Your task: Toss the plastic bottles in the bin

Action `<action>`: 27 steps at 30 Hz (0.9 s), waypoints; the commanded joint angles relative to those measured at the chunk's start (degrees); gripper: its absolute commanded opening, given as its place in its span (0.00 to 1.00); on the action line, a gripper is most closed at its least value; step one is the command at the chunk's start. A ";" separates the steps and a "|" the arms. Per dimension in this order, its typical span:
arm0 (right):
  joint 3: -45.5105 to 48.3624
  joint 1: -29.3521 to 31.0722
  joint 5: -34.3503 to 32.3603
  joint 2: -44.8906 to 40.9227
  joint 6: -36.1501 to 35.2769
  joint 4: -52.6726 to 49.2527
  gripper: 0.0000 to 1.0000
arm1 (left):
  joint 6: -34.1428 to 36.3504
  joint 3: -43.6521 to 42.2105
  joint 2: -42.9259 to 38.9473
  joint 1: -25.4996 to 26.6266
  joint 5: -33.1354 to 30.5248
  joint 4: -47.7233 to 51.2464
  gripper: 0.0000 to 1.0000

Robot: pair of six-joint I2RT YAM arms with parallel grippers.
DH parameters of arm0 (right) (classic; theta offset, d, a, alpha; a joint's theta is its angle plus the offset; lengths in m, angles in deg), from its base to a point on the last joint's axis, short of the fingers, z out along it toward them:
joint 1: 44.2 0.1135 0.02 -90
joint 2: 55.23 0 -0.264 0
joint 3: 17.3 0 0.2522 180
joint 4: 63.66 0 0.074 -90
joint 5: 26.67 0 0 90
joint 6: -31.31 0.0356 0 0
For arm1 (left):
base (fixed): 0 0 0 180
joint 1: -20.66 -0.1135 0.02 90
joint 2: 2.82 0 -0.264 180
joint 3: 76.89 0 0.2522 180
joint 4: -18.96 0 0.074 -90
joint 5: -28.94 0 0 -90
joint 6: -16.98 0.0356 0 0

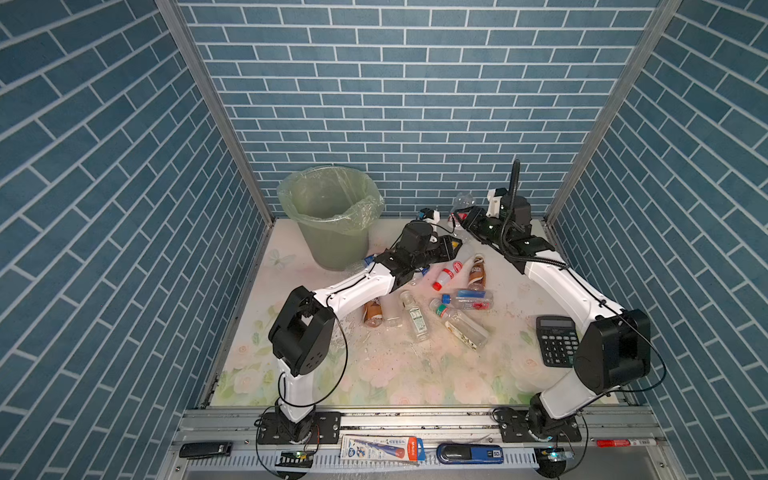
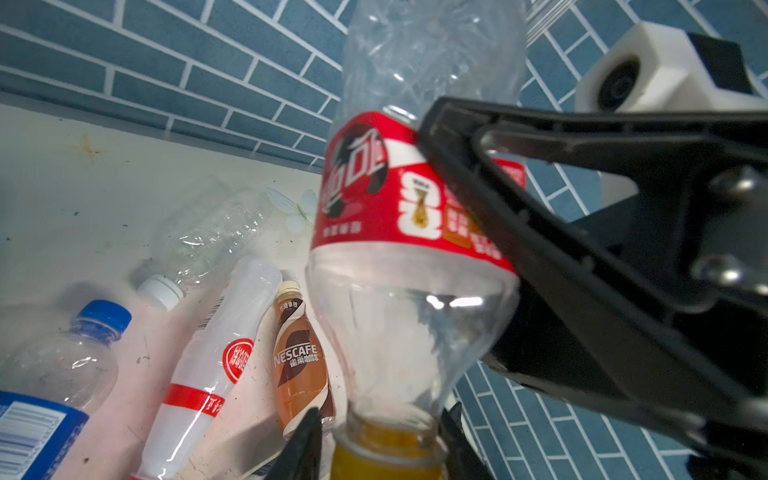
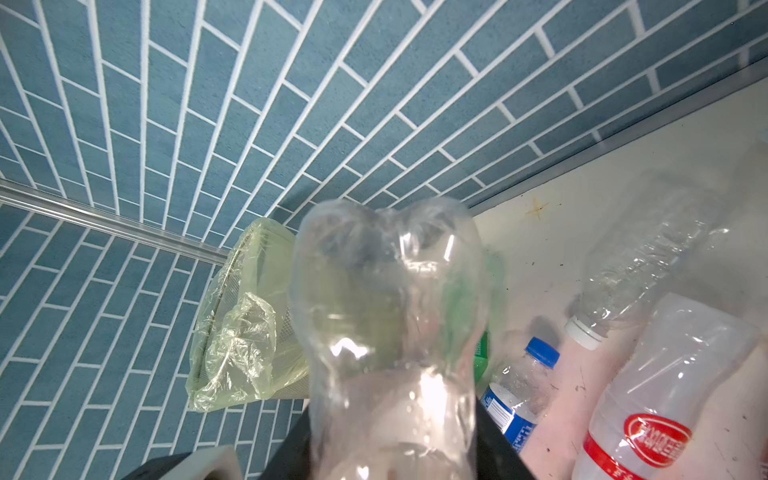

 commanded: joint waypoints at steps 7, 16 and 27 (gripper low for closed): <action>0.29 0.11 0.76 -2.62 1.34 2.12 0.38 | 1.37 1.17 0.85 -0.46 0.61 1.39 0.24; 0.23 -0.45 -0.73 -5.77 -1.90 -1.30 0.61 | 5.78 0.47 -1.50 -0.71 -0.84 5.74 0.24; 0.71 -1.38 -0.21 -10.15 -4.46 -3.08 0.90 | 12.89 0.36 -6.85 -2.76 -3.10 13.46 0.24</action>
